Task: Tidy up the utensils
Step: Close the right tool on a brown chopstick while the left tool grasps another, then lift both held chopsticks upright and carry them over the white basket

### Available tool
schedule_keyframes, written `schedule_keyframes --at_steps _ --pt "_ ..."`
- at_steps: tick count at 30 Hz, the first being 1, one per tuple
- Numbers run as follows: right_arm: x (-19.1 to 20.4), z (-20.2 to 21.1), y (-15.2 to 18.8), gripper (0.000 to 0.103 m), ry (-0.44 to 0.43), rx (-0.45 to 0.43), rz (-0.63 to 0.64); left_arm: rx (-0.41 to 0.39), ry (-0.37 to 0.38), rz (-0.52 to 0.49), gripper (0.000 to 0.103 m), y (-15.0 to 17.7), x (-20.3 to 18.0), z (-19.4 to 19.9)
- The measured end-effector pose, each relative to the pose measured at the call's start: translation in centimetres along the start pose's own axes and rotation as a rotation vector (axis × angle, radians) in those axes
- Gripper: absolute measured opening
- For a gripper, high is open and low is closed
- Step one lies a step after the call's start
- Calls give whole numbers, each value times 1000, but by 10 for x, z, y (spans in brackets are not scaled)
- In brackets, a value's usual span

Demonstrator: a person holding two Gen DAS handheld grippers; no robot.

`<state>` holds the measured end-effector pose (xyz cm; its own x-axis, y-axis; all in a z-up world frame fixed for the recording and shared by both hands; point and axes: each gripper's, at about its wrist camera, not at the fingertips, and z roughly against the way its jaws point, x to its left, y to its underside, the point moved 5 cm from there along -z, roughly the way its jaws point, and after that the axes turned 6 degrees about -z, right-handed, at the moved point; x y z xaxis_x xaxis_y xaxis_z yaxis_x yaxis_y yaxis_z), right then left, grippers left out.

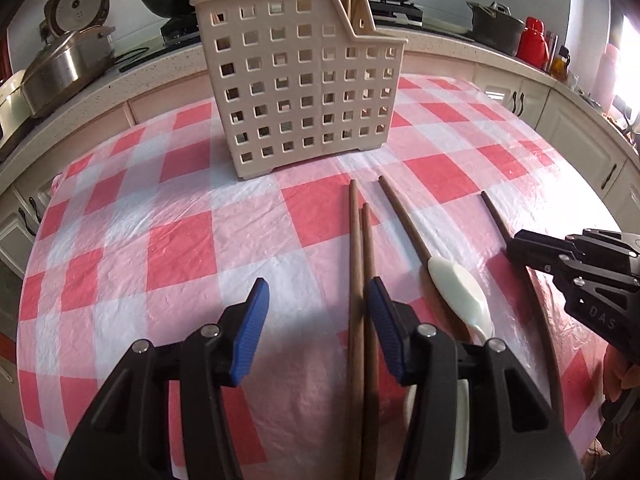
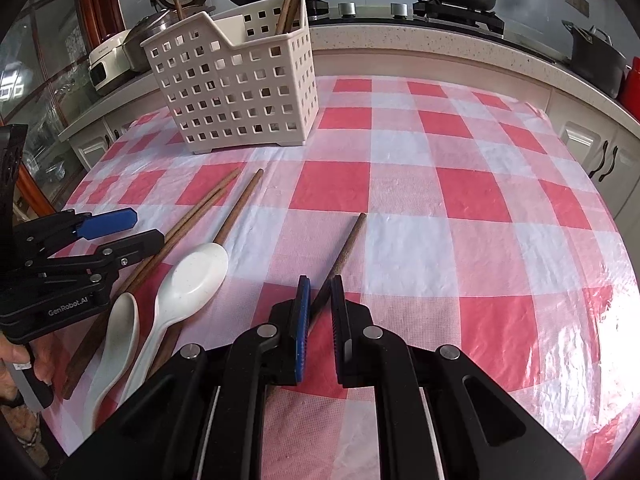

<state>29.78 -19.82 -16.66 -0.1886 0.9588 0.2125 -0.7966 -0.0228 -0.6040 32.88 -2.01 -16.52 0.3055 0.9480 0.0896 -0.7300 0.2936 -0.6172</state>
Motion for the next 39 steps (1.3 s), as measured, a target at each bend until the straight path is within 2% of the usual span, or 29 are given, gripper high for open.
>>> schedule_keyframes --at_steps 6,11,17,20,24,32,39 --pt "-1 0 0 9 -9 1 -7 31 10 35 47 -2 11 -6" --pt "-1 0 0 9 -4 0 -4 36 -22 22 45 4 15 -1" --pt "1 1 1 9 12 11 1 47 20 0 30 1 6 -5" --pt "1 1 1 9 15 15 4 41 27 -33 27 -4 -5 -9" --pt "2 0 1 9 14 15 10 39 27 -39 6 -9 -8 -13" --pt "-2 5 0 7 -26 -6 -37 -4 41 33 6 -4 9 -1" --pt "7 25 -8 6 -57 -70 -30 -121 24 82 6 0 24 41"
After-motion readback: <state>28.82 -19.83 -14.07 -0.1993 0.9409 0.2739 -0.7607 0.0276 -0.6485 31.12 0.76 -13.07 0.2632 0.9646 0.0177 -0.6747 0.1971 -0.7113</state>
